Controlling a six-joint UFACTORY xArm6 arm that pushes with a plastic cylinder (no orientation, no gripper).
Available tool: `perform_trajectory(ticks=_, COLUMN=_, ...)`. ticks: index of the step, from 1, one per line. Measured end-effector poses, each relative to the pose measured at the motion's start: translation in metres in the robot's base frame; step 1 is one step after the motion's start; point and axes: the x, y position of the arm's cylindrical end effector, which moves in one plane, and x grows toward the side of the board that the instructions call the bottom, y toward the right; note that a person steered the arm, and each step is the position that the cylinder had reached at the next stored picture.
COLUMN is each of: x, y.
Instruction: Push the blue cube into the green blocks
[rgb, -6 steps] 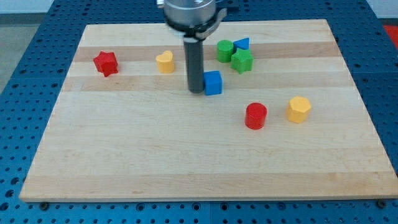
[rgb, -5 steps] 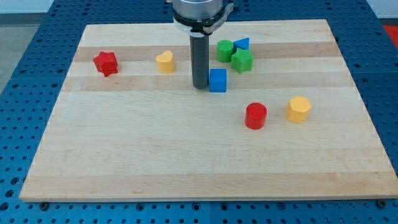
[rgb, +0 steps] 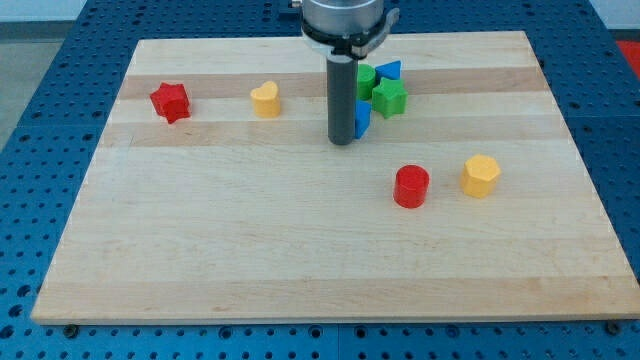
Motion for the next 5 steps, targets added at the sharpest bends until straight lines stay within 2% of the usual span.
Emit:
perform_trajectory(ticks=2, x=0.000, y=0.001)
perform_trajectory(ticks=3, x=-0.016, y=0.010)
perform_trajectory(ticks=5, x=-0.016, y=-0.033)
